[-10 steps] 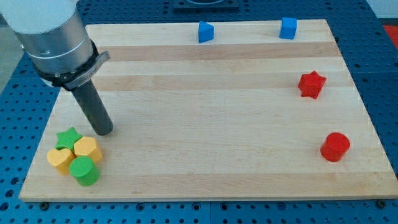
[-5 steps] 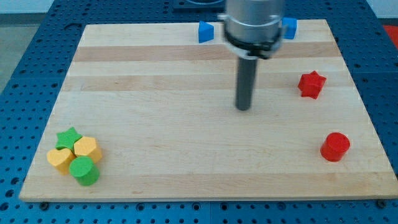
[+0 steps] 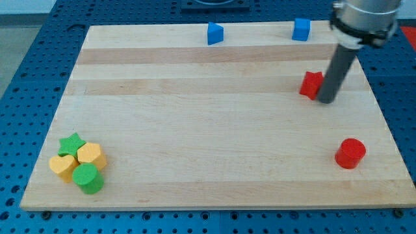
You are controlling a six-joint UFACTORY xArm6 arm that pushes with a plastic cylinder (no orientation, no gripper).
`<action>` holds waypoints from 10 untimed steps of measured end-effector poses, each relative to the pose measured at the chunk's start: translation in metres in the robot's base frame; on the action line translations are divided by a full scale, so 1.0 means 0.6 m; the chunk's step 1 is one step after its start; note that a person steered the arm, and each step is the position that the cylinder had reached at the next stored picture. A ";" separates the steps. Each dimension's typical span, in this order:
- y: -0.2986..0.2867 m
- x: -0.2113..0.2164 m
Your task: Move the red star towards center
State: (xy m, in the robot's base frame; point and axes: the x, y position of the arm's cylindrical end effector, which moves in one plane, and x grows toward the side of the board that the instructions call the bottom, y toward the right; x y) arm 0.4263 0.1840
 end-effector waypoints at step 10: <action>-0.034 -0.043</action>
State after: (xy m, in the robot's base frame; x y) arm 0.4007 0.1639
